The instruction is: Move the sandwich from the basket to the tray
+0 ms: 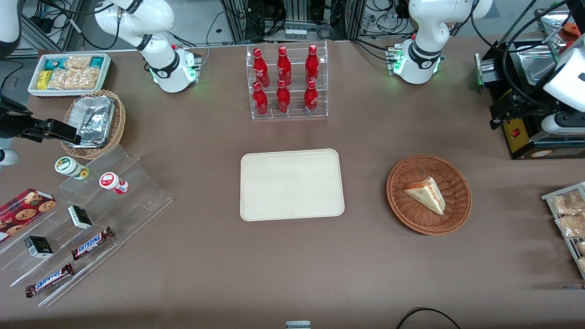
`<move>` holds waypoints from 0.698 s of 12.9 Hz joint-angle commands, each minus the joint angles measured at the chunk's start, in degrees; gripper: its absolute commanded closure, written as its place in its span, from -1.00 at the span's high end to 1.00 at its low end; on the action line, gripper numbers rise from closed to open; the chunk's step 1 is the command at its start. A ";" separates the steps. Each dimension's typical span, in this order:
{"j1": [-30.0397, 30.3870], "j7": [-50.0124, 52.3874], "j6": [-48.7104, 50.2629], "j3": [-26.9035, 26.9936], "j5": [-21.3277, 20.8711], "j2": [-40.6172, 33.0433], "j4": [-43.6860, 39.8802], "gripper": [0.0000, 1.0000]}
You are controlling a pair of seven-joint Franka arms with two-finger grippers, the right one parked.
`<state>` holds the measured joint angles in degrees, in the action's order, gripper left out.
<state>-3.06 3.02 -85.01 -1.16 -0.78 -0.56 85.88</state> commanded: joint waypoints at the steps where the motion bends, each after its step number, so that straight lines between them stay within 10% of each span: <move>1: -0.19 -0.47 1.52 0.90 0.25 -1.28 0.77 1.00; 9: -0.10 4.43 -10.40 0.81 0.60 -2.52 13.93 1.00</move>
<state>-3.07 4.51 -89.85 -0.33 -0.76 -0.81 92.91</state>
